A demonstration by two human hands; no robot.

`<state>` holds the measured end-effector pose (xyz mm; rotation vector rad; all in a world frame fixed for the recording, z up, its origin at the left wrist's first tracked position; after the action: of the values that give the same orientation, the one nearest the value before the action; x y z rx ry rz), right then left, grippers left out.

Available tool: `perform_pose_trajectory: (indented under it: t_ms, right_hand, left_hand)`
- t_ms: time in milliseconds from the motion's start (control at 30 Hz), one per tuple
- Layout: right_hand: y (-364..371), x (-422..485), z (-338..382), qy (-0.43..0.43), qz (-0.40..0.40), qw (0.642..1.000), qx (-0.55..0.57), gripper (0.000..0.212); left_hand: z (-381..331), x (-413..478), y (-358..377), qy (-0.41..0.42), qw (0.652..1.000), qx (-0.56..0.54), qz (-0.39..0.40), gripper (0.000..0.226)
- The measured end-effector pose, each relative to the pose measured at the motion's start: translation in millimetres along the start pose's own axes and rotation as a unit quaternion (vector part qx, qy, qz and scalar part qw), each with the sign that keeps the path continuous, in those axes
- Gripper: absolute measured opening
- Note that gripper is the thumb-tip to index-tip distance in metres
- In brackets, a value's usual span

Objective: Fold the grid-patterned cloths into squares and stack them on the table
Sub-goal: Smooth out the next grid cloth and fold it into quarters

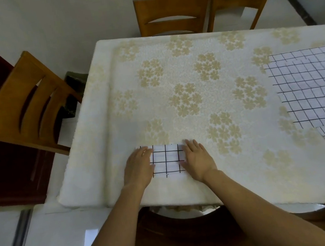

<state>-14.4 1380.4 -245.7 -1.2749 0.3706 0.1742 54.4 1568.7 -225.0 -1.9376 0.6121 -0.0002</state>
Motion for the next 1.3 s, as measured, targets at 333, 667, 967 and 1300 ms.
perform_pose_trajectory:
  t_ms: [333, 667, 967, 1300]
  right_hand:
    - [-90, -60, -79, -0.041, -0.065, 0.997, -0.011, 0.05]
    - [-127, -189, -160, 0.002, -0.153, 0.988, -0.038, 0.048]
    - [-141, -335, -221, 0.073, -0.226, 0.969, -0.069, 0.045]
    - [-152, -429, -331, 0.081, -0.298, 0.951, -0.008, 0.044]
  left_hand:
    - [-129, -42, -14, -0.017, 0.995, 0.092, -0.018, 0.038]
    - [-256, -109, 8, 0.043, 0.992, 0.107, -0.042, 0.04]
    - [-360, -186, 54, 0.133, 0.989, 0.051, -0.045, 0.044]
    - [-486, -235, 95, 0.174, 0.981, 0.064, -0.065, 0.041]
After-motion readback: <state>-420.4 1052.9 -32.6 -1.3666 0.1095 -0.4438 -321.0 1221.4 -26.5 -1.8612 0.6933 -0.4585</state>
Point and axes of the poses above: each hand's wrist, its own x-axis towards the middle knuckle, its own y-axis out of the palm, z = x × y, the point moved 5 cm from there along x, towards the middle knuckle, and after that the axes turned 5 degrees about -x, right-handed, at the moved point
